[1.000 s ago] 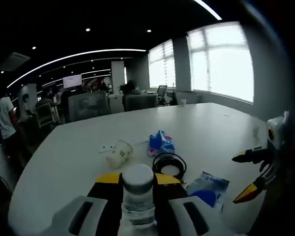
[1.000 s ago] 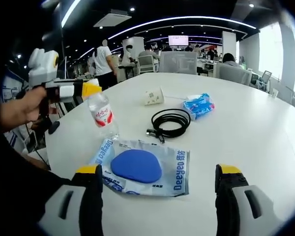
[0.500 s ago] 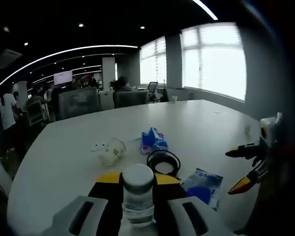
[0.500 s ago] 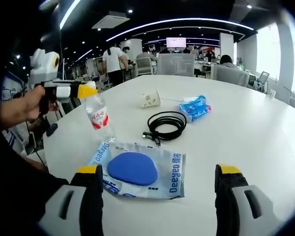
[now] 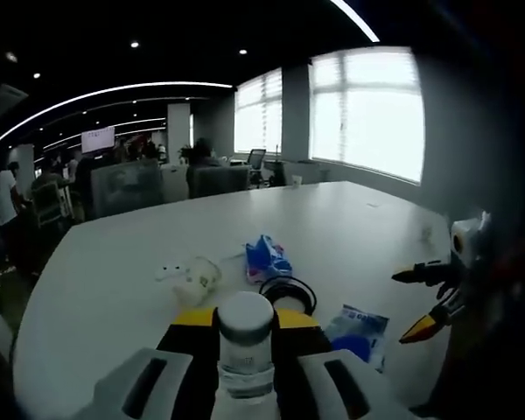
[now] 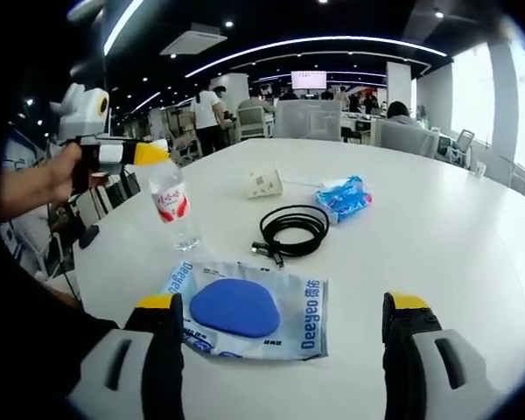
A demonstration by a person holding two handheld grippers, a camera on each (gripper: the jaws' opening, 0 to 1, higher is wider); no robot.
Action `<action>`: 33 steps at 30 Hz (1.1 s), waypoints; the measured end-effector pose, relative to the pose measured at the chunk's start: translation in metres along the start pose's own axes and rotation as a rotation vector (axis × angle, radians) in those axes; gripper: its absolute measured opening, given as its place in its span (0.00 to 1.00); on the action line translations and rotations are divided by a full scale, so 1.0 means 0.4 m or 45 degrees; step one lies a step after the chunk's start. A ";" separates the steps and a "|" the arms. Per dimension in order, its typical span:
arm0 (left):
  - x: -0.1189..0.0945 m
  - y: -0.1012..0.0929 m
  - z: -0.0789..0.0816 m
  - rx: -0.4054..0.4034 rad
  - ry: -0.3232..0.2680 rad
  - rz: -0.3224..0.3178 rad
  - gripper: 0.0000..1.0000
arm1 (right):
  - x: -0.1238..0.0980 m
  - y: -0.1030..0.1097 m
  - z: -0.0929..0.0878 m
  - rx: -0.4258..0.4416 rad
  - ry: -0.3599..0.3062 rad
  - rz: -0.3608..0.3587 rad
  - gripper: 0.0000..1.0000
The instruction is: Arrange the tabletop items into an orderly group along one side of the table until the central work area is clear of visible clutter.
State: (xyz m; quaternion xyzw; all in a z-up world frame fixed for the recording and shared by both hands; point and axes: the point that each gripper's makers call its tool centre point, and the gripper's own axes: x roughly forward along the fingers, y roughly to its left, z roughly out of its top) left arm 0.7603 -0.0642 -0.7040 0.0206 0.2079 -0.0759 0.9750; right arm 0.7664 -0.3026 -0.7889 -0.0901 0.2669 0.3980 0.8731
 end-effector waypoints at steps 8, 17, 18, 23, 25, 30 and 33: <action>-0.011 0.054 0.049 0.044 -0.008 -0.096 0.19 | -0.002 0.001 0.019 0.012 -0.026 -0.027 0.91; -0.006 0.097 0.080 0.104 -0.005 -0.193 0.19 | 0.000 0.015 0.041 0.012 -0.050 -0.042 0.91; -0.005 0.104 0.082 0.105 -0.006 -0.199 0.19 | 0.000 0.016 0.041 0.013 -0.052 -0.043 0.91; -0.001 0.124 0.085 0.096 -0.012 -0.216 0.19 | 0.005 0.028 0.044 0.016 -0.055 -0.053 0.91; 0.006 0.144 0.088 0.101 -0.010 -0.227 0.19 | 0.006 0.032 0.043 0.009 -0.045 -0.065 0.91; 0.018 0.163 0.087 0.073 0.003 -0.260 0.19 | 0.010 0.043 0.039 0.010 -0.034 -0.069 0.91; 0.030 0.183 0.078 0.058 0.007 -0.261 0.19 | 0.012 0.043 0.038 0.013 -0.033 -0.079 0.90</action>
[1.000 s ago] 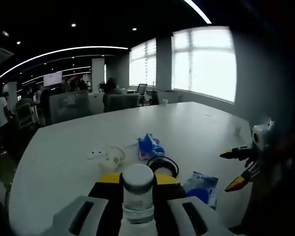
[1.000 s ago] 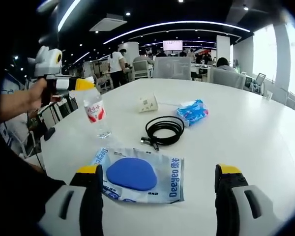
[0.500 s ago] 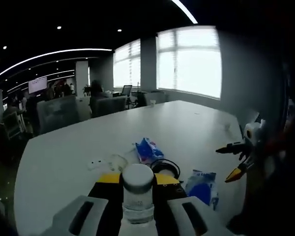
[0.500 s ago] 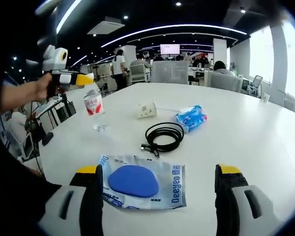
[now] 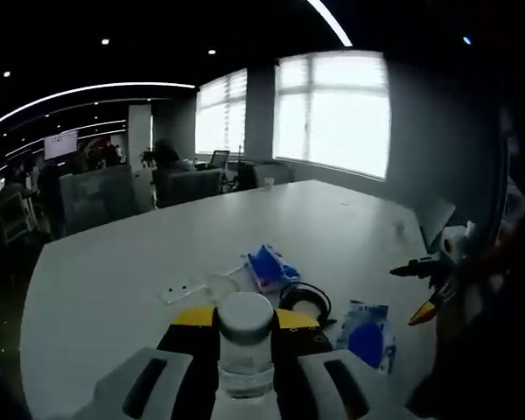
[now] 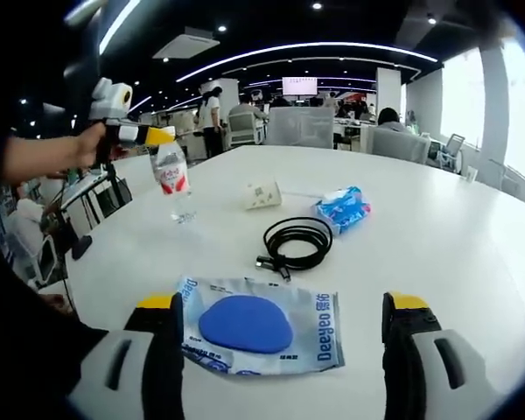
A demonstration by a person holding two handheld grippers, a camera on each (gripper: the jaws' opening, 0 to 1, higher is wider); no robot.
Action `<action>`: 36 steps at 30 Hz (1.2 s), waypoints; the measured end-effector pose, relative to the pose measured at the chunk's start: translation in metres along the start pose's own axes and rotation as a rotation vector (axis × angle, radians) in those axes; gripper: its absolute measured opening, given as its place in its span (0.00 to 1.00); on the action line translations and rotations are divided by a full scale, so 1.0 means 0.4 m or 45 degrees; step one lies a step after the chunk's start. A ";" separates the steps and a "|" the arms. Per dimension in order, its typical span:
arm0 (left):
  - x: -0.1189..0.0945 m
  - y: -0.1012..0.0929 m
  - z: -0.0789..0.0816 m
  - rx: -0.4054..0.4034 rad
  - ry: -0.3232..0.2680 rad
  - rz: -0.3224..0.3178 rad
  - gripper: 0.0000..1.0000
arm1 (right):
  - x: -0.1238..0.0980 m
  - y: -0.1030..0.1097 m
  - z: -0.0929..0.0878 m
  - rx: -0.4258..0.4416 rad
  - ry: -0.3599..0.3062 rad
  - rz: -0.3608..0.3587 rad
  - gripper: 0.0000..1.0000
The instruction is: Arrange the tabletop items into an orderly group along one side of the table until the central work area is clear of visible clutter.
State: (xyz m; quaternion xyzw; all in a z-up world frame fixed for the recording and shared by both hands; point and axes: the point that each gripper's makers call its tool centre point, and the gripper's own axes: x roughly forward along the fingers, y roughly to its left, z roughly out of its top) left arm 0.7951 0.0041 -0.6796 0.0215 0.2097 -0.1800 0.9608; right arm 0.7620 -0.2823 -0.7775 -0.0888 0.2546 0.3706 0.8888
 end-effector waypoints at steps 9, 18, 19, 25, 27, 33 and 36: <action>0.029 0.039 -0.029 0.017 0.030 0.002 0.19 | 0.004 0.001 0.005 0.013 0.002 -0.033 0.90; 0.047 0.085 -0.070 0.041 0.073 0.040 0.19 | 0.013 0.004 0.001 0.017 0.024 -0.049 0.90; 0.051 0.093 -0.082 0.047 0.079 0.040 0.19 | 0.015 0.004 0.000 0.013 0.028 -0.050 0.90; 0.050 0.106 -0.083 0.040 0.085 0.036 0.19 | 0.020 -0.002 -0.006 0.019 0.038 -0.057 0.90; 0.052 0.107 -0.085 0.049 0.084 0.027 0.19 | 0.022 -0.003 -0.009 0.023 0.044 -0.057 0.90; 0.060 0.103 -0.085 0.055 0.076 -0.003 0.19 | 0.028 -0.006 -0.011 0.032 0.046 -0.057 0.90; 0.060 0.102 -0.088 0.061 0.068 -0.013 0.19 | 0.031 -0.011 -0.010 0.035 0.045 -0.060 0.90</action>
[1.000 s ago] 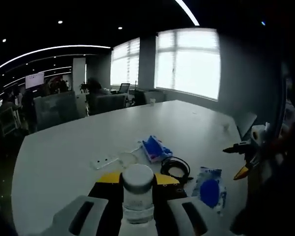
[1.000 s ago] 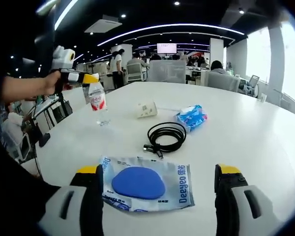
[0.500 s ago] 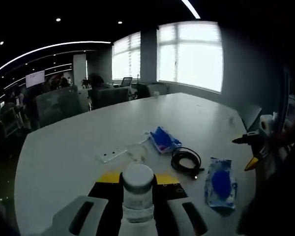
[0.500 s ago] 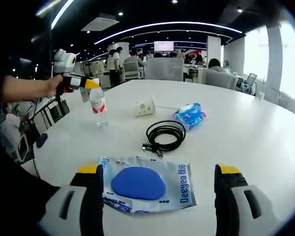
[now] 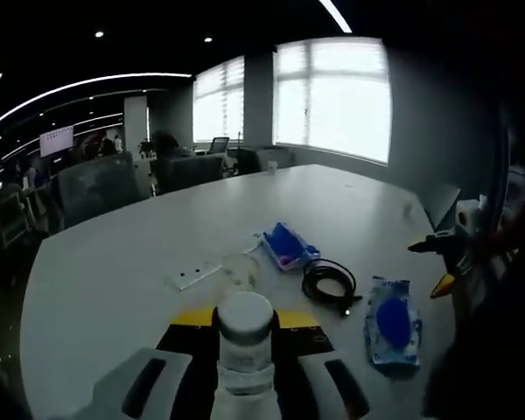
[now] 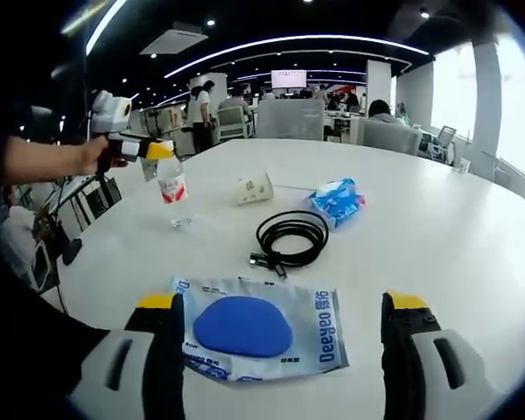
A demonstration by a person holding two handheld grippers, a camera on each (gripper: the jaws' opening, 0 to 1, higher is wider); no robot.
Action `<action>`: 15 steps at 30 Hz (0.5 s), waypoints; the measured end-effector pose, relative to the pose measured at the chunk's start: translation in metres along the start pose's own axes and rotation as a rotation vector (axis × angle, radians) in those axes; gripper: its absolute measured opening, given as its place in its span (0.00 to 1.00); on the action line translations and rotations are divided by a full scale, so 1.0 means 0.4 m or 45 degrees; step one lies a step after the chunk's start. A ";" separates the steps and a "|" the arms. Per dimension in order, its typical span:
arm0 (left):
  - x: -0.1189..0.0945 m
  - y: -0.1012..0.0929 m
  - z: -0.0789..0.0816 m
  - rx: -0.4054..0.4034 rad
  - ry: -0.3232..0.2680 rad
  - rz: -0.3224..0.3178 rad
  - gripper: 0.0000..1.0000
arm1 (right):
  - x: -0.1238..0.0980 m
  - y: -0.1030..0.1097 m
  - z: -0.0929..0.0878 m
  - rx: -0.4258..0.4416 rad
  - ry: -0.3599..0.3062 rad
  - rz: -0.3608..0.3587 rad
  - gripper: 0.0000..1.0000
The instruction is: Arrange the tabletop items into an orderly group along one side of the table until the central work area is clear of visible clutter.
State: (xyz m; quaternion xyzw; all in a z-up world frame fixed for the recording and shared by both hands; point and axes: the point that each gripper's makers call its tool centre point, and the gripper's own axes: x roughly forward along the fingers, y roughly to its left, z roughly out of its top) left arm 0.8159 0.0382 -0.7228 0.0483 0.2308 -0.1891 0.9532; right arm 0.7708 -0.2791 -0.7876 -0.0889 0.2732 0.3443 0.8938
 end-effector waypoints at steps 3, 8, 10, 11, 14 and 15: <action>-0.001 -0.010 0.001 0.053 -0.009 -0.036 0.20 | 0.003 -0.003 0.000 0.003 0.001 0.001 0.89; -0.012 -0.019 -0.003 0.065 -0.019 -0.046 0.20 | 0.007 -0.005 -0.003 0.006 0.006 0.003 0.89; -0.015 -0.025 0.000 0.074 -0.027 -0.051 0.21 | 0.008 -0.006 -0.003 0.006 0.005 0.004 0.89; -0.015 -0.028 0.001 0.075 -0.029 -0.053 0.21 | 0.008 -0.006 -0.002 0.007 0.004 0.005 0.89; -0.014 -0.039 0.006 0.084 -0.037 -0.061 0.21 | 0.010 -0.011 0.000 0.009 -0.001 0.002 0.89; -0.014 -0.038 0.006 0.084 -0.038 -0.059 0.21 | 0.010 -0.012 0.001 0.009 -0.003 0.001 0.89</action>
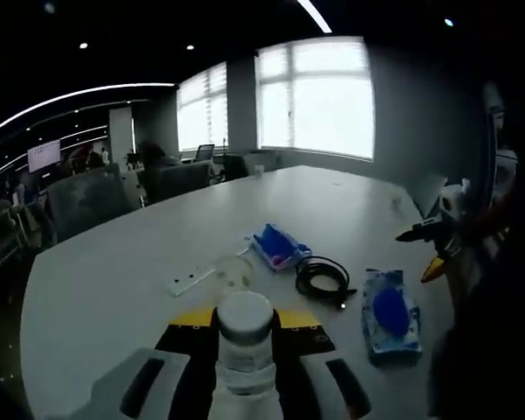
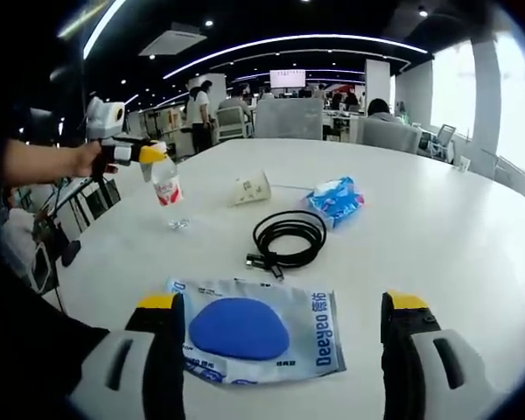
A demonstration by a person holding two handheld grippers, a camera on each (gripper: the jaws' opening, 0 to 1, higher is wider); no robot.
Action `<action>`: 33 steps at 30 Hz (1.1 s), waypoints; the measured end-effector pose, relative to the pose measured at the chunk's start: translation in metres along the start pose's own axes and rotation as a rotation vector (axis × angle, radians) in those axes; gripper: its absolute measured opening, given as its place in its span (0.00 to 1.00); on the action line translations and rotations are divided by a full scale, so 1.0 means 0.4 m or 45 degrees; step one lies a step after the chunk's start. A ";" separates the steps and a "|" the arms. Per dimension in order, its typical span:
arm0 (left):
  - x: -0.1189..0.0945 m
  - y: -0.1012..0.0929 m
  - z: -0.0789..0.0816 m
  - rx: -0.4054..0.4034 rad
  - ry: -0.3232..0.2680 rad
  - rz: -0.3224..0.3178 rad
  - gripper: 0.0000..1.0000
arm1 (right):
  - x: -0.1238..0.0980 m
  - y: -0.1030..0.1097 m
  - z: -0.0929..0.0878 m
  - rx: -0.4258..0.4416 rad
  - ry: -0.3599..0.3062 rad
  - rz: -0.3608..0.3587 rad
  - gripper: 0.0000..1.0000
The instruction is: Arrange the tabletop items into an orderly group along one side of the table until the central work area is clear of visible clutter.
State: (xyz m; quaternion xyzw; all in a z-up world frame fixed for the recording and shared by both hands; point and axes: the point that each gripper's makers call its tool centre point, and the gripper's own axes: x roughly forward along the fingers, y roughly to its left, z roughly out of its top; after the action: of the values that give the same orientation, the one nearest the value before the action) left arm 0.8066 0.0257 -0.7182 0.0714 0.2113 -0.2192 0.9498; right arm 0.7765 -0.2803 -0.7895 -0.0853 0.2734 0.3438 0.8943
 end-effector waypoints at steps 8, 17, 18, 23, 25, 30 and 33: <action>0.002 0.007 -0.010 -0.016 0.026 0.071 0.24 | 0.001 0.001 0.010 0.012 -0.020 -0.002 0.90; -0.004 0.011 0.003 -0.077 -0.008 0.157 0.32 | 0.003 0.004 0.011 0.014 -0.026 0.009 0.90; -0.005 0.016 0.002 -0.084 -0.004 0.175 0.32 | 0.002 0.004 0.010 0.014 -0.026 0.010 0.90; -0.010 0.017 0.002 -0.117 -0.007 0.262 0.33 | 0.001 0.012 0.004 0.015 -0.023 0.025 0.90; -0.009 0.010 0.005 -0.152 -0.023 0.309 0.33 | 0.001 0.016 0.003 0.015 -0.024 0.034 0.90; -0.010 0.018 0.003 -0.209 -0.040 0.458 0.36 | -0.003 0.023 -0.002 0.016 -0.024 0.048 0.90; -0.011 0.032 0.000 -0.231 -0.053 0.522 0.38 | -0.006 0.024 -0.010 0.017 -0.018 0.060 0.90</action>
State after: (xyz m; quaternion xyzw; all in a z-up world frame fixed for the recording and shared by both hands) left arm 0.8089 0.0389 -0.7157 0.0227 0.1916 -0.0030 0.9812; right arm 0.7670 -0.2760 -0.7913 -0.0703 0.2712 0.3636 0.8884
